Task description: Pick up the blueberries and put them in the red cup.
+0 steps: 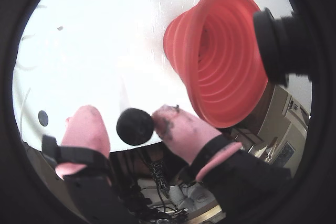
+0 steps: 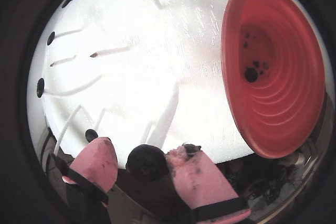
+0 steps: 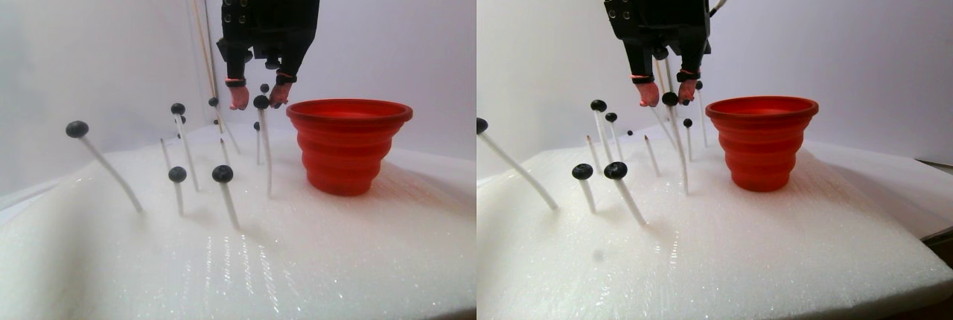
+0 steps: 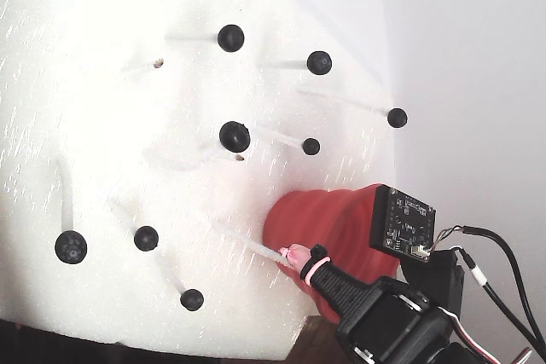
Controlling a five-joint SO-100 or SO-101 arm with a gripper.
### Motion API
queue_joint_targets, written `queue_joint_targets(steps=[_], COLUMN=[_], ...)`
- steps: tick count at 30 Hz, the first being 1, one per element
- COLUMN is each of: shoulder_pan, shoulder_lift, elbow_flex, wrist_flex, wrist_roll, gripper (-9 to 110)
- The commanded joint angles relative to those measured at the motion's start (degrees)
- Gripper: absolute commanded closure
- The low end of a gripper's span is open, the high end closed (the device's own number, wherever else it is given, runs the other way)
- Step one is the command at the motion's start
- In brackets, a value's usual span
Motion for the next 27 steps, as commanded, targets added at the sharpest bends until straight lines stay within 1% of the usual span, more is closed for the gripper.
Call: queue_joint_targets(steps=[1, 14, 27], shoulder_pan=[0.0, -0.09, 0.09], shoulder_lift=[0.35, 1.23, 3.25], elbow_flex=[-2.55, -0.79, -1.49], wrist_flex=[-1.14, -1.14, 0.97], wrist_roll=[-0.26, -1.58, -2.11], gripper=[84, 90, 90])
